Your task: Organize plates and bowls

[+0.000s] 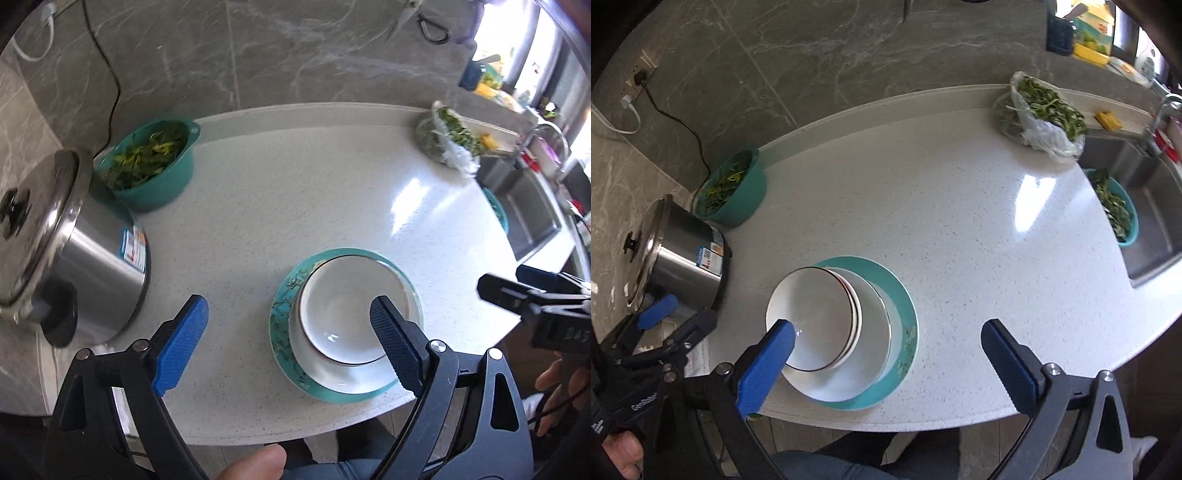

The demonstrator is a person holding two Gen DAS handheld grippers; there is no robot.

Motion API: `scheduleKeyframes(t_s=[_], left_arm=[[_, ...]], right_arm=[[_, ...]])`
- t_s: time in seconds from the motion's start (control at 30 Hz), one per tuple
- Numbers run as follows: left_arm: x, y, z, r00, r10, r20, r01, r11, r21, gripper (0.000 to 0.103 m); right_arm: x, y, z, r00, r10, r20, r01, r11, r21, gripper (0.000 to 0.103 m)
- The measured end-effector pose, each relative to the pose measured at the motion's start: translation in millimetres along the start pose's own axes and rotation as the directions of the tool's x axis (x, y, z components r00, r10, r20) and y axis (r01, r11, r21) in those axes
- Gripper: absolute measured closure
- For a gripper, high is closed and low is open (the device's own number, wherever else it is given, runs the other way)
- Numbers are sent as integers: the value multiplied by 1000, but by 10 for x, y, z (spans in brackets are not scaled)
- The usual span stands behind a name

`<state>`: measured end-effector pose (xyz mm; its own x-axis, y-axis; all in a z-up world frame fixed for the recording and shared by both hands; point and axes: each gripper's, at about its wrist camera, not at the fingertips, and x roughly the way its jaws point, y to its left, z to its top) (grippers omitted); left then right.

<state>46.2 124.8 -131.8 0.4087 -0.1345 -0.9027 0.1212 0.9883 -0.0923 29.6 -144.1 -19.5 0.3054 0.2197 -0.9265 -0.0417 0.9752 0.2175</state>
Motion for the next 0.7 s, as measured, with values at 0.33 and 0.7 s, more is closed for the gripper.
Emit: scheduleKeyframes(t_s=[0.33,0.7], left_arm=[[-250,-194,-136,999,-40,-12,41,996,78,13],[-262,-250,-310,998,-22,-59,30,991,132,13]], right_arm=[[-242,55,0,994,-110,-17,110,994,-1,0],[-311,78,-85,991,-135,-22,135,991,11,0]])
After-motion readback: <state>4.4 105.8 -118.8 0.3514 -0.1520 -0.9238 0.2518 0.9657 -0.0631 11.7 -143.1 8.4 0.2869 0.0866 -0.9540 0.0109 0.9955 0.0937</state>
